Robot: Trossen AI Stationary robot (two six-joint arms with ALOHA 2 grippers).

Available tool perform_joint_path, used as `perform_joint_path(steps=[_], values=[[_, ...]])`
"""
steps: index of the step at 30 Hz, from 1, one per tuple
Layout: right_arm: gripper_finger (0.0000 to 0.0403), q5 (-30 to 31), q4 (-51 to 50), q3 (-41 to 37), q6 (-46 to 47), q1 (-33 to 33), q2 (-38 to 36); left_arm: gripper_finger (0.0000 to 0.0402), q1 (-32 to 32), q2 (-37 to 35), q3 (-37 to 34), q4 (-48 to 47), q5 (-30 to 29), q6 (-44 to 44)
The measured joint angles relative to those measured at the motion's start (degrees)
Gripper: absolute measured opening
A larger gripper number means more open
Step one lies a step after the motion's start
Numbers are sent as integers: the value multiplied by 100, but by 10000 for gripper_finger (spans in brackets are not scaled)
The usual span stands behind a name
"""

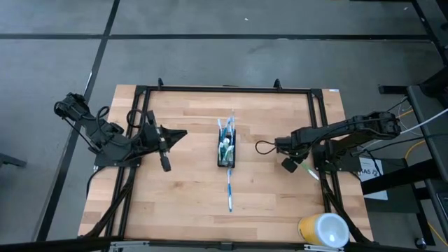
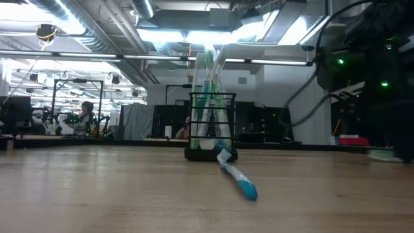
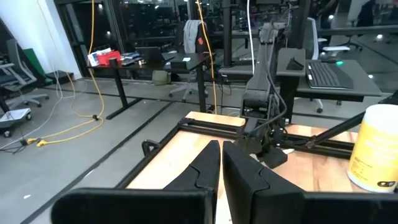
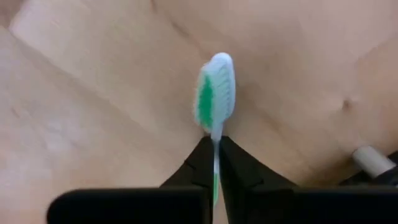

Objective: Pick & Place toothbrushing station
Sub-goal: Put the green toothbrush into the black organizer

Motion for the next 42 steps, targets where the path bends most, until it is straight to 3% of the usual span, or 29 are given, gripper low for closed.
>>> perform_joint_path(steps=[1, 3, 7, 10, 17, 24, 31, 37, 42], values=[[11, 157, 90, 61, 7, 2, -20, 15, 0, 0, 0, -1, -3, 6], [5, 801, 1227, 289, 56, -13, -125, 15, 0, 0, 2, -24, -27, 8], [1, 1065, 2138, 665, 206, -37, -408, 15, 0, 0, 4, -129, -38, -17], [1, 1642, 3034, 1146, 238, -50, -674, 15, -1, 0, 4, -134, -40, -59], [1, 2358, 3297, 1834, 136, 77, -799, 15, -39, 0, 4, -164, -42, -97], [4, 1961, 3154, 1890, 39, 93, -535, 15, -52, 0, 4, -260, -42, -151], [66, 1410, 2561, 1883, -1014, -273, 78, 15, -52, 0, 4, -258, -7, -205], [129, 844, 2284, 1883, -1994, -941, 168, 15, -50, 0, 4, -267, -6, -364], [150, 26, 2308, 1883, -2366, -1820, 309, 15, -44, 0, 4, -267, -59, -450]])
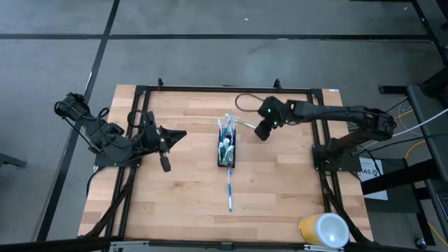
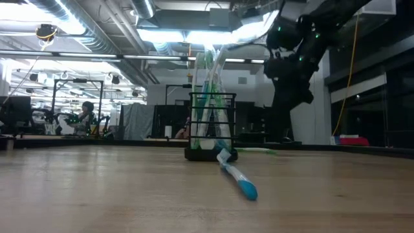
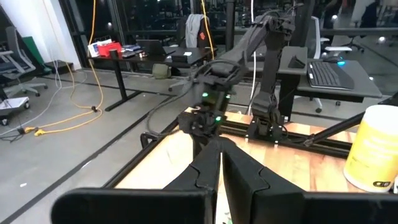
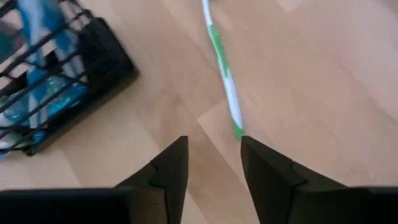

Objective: Pick & Place toothbrushing station
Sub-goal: Put the green toothbrush into the black organizer

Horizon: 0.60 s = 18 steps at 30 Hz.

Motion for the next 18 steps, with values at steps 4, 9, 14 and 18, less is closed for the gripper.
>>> perform_joint_path(steps=[4, 9, 14, 18], values=[[145, -738, 99, 0, -147, -518, 234, 15, 0, 0, 0, 4, -53, -18], [127, -1095, 266, 0, -298, -768, 588, 15, 0, 0, 0, 7, -136, -46], [112, -1097, 312, 0, -632, -774, 930, 15, 0, 0, 0, 9, -138, -150], [110, -1095, 427, 0, -708, -777, 1158, 15, 0, 0, 0, 11, -138, -206]])
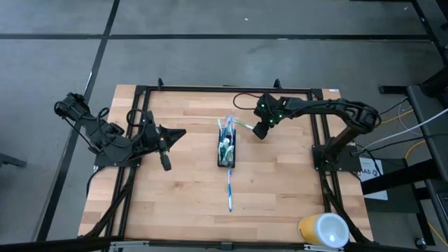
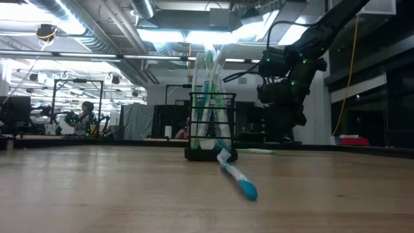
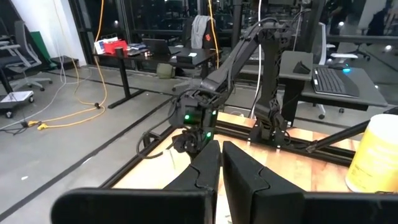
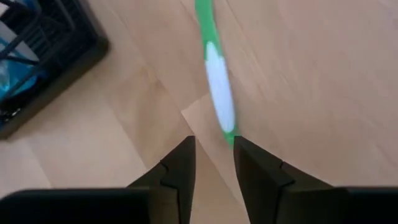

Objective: Pick & Place toothbrushing station
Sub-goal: Put the green toothbrush into the black organizer

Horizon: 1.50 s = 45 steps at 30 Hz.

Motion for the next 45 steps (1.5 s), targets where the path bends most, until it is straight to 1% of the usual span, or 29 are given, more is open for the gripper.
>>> perform_joint_path(steps=[6, 15, 21, 26, 28, 32, 33, 40, 43, 45], values=[[116, -1, 462, 0, 4, 4, 272, 15, 0, 0, 0, 2, 0, -62], [119, -103, 734, 24, 4, 128, 743, 15, 0, 0, 0, 2, 0, -96], [117, 182, 863, 28, 236, 286, 950, 15, 0, 0, 0, 3, 0, -96], [95, 681, 907, 28, 294, 395, 970, 15, 0, 0, 0, 4, 0, -96], [75, 737, 889, 28, 388, 394, 976, 15, 0, 0, 0, 4, 0, -96], [22, 777, 862, 28, 447, 400, 974, 15, 0, 0, 0, 7, 0, -108], [15, 783, 885, 31, 457, 400, 972, 15, 0, 0, 0, 17, 0, -107], [10, 880, 809, 24, 696, 497, 882, 15, -49, 0, 0, 48, -2, -102], [10, 1017, 536, -12, 731, 639, 667, 15, -81, 0, 0, 39, -17, -98], [3, 1102, 168, -28, 740, 735, 487, 15, -81, 0, 0, 15, -61, -92]])
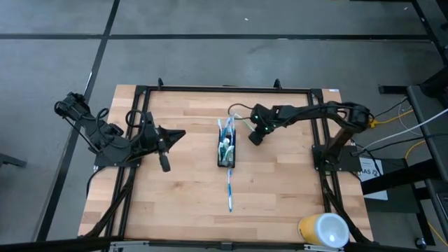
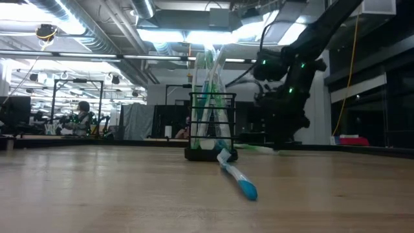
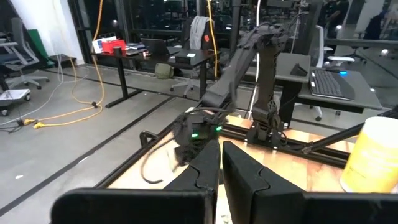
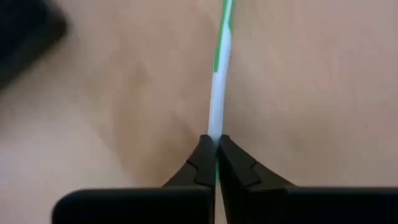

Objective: Pick & Place toothbrushing station
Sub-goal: Put the green toothbrush into the black organizer

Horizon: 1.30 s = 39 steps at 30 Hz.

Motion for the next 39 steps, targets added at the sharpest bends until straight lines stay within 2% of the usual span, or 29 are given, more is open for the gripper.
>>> perform_joint_path(steps=[5, 13, 18, 22, 32, 39], values=[[3, 26, -612, -318, 177, 345, -719, 15, 2, 0, 0, -11, -251, 105], [2, 320, -651, -1283, 1582, 1047, -2887, 15, 4, -2, 0, -185, -562, 101], [2, 327, -573, -1544, 1829, 1352, -3567, 15, 4, -2, 0, -188, -561, 54], [18, 547, -413, -1548, 1591, 1303, -3441, 15, 4, -2, 0, -186, -553, -2], [121, 424, 194, -1546, 1298, 699, -2178, 15, 4, -2, 0, -186, -440, -4], [128, 292, 931, -1540, 1119, 354, -1313, 15, 4, -2, 0, -182, -384, -24]])
